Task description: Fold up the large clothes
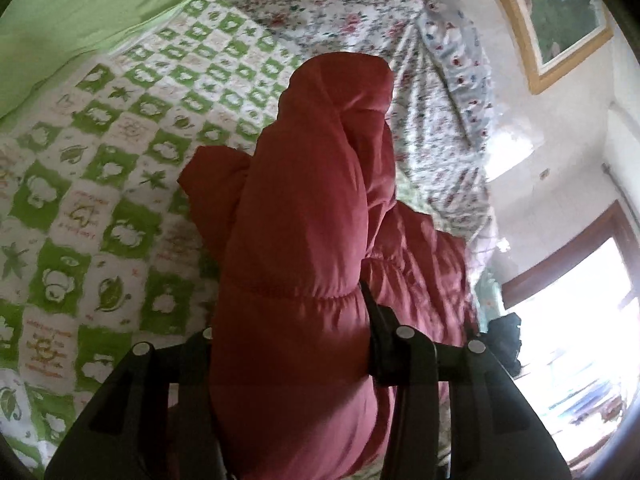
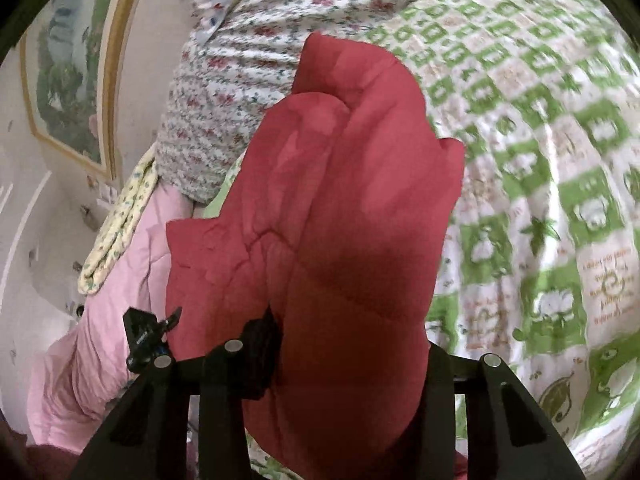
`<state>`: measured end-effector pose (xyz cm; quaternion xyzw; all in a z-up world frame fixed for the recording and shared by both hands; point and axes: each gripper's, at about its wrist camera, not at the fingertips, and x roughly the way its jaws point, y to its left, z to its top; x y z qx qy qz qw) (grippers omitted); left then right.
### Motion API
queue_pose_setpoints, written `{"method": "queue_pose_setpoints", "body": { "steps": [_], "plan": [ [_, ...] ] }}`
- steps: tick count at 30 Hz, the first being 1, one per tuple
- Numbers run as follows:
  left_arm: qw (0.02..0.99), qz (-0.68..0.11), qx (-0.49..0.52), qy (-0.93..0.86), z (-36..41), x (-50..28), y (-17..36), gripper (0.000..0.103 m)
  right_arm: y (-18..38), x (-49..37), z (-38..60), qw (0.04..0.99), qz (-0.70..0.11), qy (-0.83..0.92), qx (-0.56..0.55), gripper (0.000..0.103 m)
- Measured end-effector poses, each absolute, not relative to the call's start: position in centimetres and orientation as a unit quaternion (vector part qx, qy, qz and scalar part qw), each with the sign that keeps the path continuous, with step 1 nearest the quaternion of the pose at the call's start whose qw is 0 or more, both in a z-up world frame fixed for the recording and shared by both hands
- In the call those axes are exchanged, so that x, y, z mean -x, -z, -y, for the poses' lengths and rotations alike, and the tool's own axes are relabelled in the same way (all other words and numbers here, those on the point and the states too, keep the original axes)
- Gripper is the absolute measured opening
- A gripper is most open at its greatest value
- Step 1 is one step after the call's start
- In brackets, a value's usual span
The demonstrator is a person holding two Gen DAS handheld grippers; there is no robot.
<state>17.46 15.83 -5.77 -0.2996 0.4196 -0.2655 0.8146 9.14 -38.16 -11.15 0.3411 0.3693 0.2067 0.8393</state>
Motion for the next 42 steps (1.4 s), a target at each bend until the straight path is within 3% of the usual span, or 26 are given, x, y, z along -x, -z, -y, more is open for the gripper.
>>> {"method": "queue_pose_setpoints", "body": {
  "steps": [13, 26, 33, 42],
  "plan": [
    [0.844, -0.435, 0.25, 0.189, -14.5, -19.3, 7.9, 0.052, 13.7, -10.3, 39.3, 0.842, -0.361, -0.166, -0.365, 0.055],
    [0.872, -0.422, 0.211, 0.131, -14.7, -18.1, 6.6, 0.078, 13.5, -9.8, 39.1, 0.86, -0.359, -0.115, -0.344, 0.074],
    [0.902, -0.374, 0.2, 0.082, -16.1, -15.5, 3.7, 0.079, 13.2, -9.5, 39.0, 0.864, -0.36, -0.092, -0.34, 0.085],
    [0.907, -0.367, 0.177, 0.105, -15.3, -13.4, 2.1, 0.079, 11.6, -8.5, 38.3, 0.877, -0.355, -0.059, -0.317, 0.087]
  ]
}}
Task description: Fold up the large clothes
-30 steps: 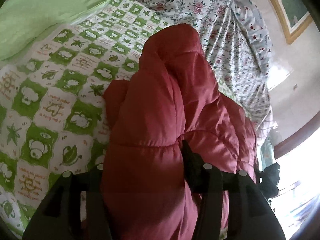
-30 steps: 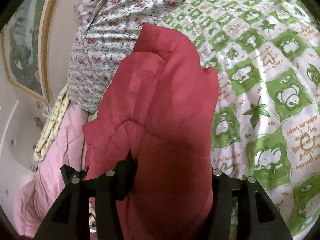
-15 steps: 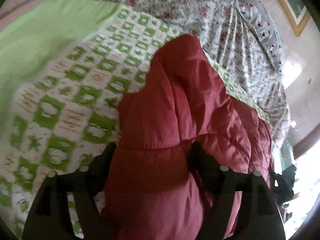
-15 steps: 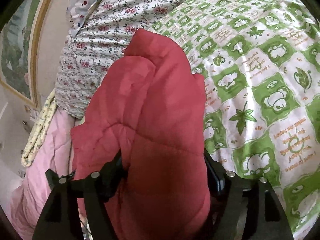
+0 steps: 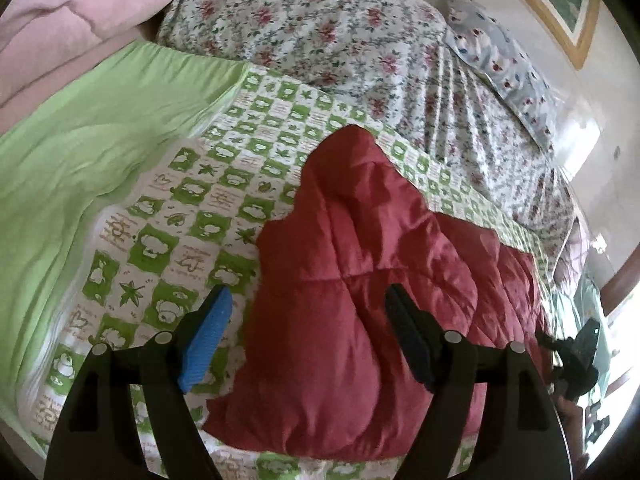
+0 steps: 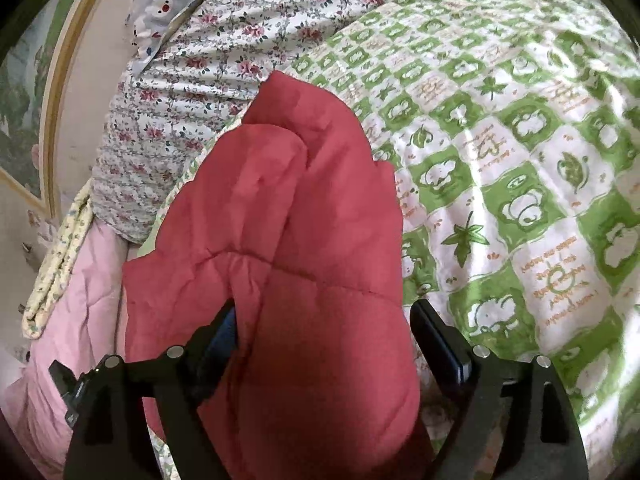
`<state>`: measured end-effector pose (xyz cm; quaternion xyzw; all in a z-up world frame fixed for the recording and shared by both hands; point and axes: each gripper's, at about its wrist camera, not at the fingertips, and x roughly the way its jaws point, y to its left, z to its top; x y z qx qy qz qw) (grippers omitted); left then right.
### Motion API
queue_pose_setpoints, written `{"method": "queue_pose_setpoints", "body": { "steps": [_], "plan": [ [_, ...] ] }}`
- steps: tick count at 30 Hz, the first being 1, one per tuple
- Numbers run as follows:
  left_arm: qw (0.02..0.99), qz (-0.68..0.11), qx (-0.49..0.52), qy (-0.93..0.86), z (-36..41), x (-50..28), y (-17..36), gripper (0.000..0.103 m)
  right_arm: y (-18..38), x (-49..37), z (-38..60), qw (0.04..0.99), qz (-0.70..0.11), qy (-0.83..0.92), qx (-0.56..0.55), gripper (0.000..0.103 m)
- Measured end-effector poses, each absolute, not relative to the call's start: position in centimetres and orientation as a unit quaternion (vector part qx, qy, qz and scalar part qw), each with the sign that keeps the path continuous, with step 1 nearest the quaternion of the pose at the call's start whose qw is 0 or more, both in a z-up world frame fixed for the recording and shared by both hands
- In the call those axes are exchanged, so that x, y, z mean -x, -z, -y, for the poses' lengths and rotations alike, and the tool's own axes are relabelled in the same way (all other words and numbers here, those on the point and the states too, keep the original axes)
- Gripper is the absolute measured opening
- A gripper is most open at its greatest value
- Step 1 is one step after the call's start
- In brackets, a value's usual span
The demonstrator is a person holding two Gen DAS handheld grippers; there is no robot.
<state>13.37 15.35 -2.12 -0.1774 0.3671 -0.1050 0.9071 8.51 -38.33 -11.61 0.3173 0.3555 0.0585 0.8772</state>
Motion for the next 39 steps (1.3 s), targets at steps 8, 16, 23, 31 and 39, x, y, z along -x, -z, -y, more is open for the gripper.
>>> {"method": "queue_pose_setpoints", "body": {
  "steps": [8, 16, 23, 31, 39],
  "plan": [
    [0.905, -0.377, 0.159, 0.118, -13.9, -12.1, 2.1, 0.079, 9.6, -6.7, 38.3, 0.891, -0.338, -0.036, -0.299, 0.087],
    [0.912, -0.367, 0.13, 0.13, -12.3, -10.6, 1.4, 0.079, 7.2, -4.1, 37.2, 0.914, -0.31, -0.016, -0.259, 0.087],
    [0.913, -0.364, 0.085, 0.161, -9.0, -9.4, 0.9, 0.079, 5.2, -2.5, 32.8, 0.941, -0.29, -0.009, -0.175, 0.087],
    [0.909, -0.372, 0.031, 0.185, -5.4, -8.1, 1.5, 0.079, 4.8, -2.7, 26.0, 0.951, -0.301, -0.037, -0.055, 0.088],
    [0.904, -0.391, -0.004, 0.171, -4.4, -9.1, 3.1, 0.079, 7.3, -5.0, 23.0, 0.938, -0.343, -0.039, 0.004, 0.088]
  ]
}}
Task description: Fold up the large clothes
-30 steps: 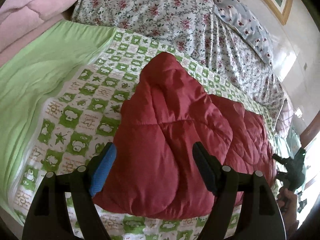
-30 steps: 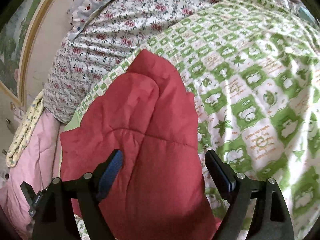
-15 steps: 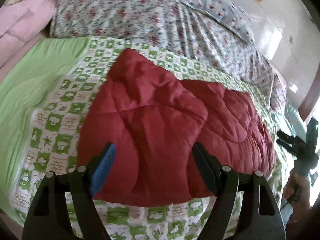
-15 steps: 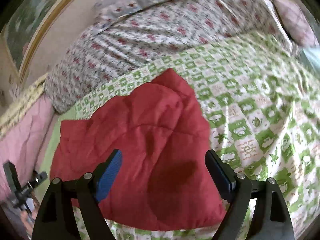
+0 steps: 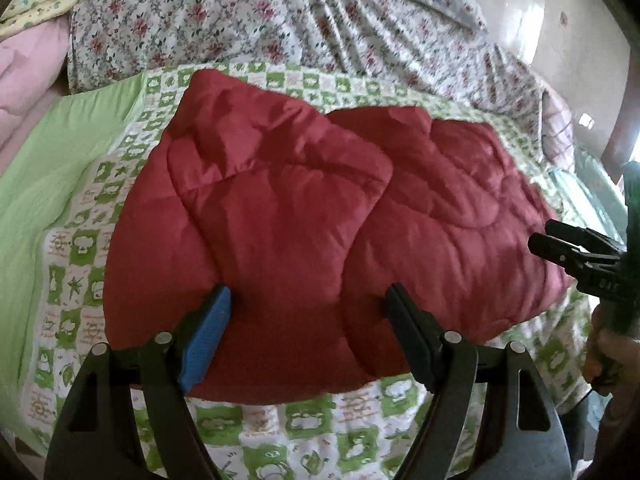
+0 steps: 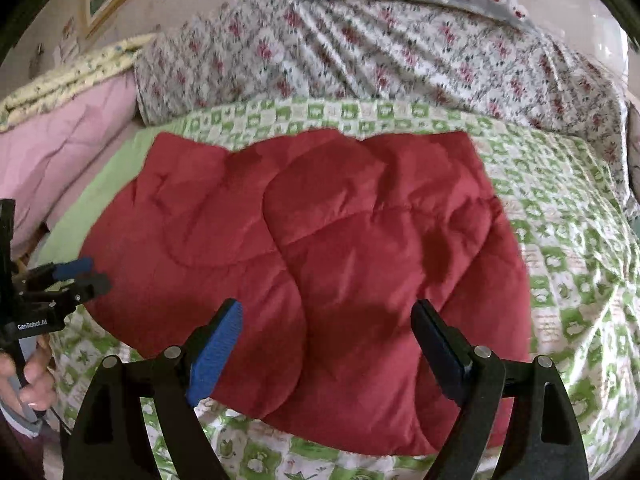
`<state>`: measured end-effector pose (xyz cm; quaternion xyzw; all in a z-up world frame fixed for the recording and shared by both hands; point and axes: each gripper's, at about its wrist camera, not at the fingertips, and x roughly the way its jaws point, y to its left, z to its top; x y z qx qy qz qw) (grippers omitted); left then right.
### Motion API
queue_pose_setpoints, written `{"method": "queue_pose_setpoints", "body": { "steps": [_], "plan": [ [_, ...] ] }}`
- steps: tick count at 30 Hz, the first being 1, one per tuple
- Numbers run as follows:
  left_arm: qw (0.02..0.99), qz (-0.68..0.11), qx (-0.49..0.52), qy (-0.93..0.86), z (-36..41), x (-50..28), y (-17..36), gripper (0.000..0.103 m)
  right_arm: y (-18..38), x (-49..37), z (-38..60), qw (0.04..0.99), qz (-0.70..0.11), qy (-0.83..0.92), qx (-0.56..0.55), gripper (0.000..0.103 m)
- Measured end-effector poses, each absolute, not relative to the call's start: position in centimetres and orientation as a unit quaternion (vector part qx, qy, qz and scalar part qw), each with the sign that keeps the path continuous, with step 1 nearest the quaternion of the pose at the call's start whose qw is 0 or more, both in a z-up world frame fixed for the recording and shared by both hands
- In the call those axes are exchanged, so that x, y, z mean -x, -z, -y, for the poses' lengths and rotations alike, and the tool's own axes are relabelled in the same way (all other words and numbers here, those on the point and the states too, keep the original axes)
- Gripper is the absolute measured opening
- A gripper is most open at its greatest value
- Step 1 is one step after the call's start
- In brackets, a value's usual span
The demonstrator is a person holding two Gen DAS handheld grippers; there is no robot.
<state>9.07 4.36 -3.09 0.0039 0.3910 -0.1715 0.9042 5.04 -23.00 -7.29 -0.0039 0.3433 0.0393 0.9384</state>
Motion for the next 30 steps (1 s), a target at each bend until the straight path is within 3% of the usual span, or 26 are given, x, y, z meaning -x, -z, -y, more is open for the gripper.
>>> {"method": "queue_pose_setpoints", "body": {
  "steps": [16, 30],
  "plan": [
    [0.909, -0.394, 0.022, 0.136, -4.0, -15.5, 4.8, 0.083, 8.6, -12.1, 26.5, 0.928, -0.37, 0.03, -0.025, 0.096],
    [0.903, -0.411, 0.025, 0.12, -3.3, -18.7, 5.8, 0.083, 9.6, -13.7, 29.8, 0.923, -0.368, 0.03, -0.106, 0.097]
  ]
}}
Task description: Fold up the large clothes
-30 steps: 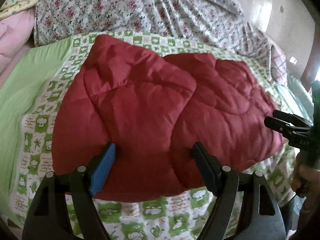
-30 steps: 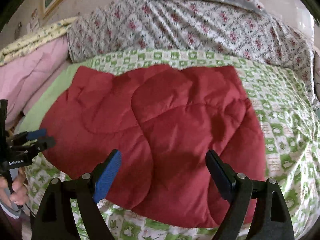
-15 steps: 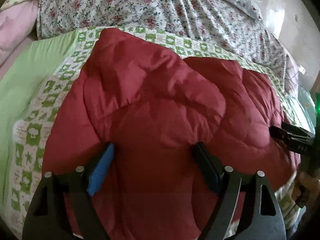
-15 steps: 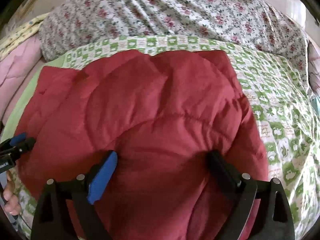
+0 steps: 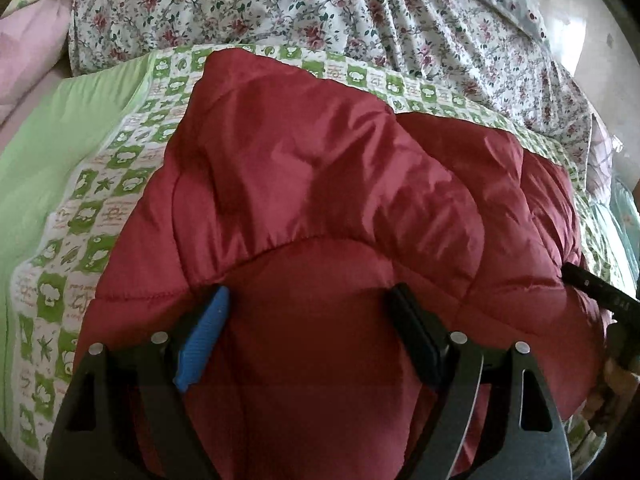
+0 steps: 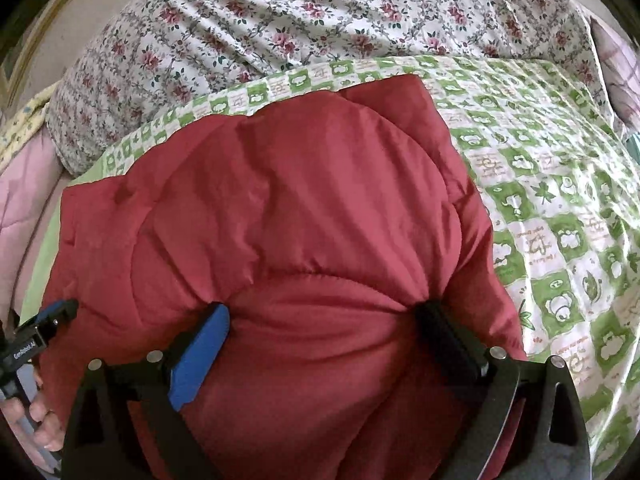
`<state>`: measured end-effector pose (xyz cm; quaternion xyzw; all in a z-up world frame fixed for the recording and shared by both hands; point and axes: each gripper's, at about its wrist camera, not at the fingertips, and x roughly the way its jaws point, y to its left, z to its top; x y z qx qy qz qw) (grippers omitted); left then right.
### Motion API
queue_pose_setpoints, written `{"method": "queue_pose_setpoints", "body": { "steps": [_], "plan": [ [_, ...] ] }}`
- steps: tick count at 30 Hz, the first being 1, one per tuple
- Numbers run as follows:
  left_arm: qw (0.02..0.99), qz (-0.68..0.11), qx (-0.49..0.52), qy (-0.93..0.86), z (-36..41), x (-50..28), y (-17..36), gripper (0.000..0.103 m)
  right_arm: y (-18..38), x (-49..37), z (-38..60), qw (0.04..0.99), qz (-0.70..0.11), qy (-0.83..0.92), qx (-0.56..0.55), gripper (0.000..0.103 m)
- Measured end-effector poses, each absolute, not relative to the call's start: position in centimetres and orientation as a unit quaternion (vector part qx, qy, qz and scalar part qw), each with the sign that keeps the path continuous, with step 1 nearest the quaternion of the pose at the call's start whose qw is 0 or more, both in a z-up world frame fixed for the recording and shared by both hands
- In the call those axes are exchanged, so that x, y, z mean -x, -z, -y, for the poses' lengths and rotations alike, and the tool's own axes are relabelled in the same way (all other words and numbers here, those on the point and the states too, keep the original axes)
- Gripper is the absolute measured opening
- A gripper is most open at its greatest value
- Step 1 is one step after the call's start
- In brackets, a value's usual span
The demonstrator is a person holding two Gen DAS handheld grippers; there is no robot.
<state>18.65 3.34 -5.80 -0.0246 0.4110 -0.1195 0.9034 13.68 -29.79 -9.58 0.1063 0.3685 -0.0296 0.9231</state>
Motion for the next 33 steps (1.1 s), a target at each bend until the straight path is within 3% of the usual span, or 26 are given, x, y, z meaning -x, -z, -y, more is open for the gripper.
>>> {"method": "queue_pose_setpoints", "body": {
  "steps": [11, 23, 33],
  "plan": [
    [0.897, -0.427, 0.025, 0.113, -3.5, -18.6, 5.2, 0.083, 9.7, -13.8, 30.0, 0.923, -0.37, 0.026, -0.103, 0.098],
    [0.901, -0.408, 0.016, 0.147, -3.3, -11.9, 2.4, 0.083, 7.5, -10.0, 28.9, 0.934, -0.342, 0.022, -0.097, 0.098],
    [0.894, -0.424, -0.022, 0.142, -1.3, -10.9, 3.6, 0.083, 8.0, -4.5, 23.5, 0.933, -0.359, -0.021, 0.001, 0.098]
  ]
}}
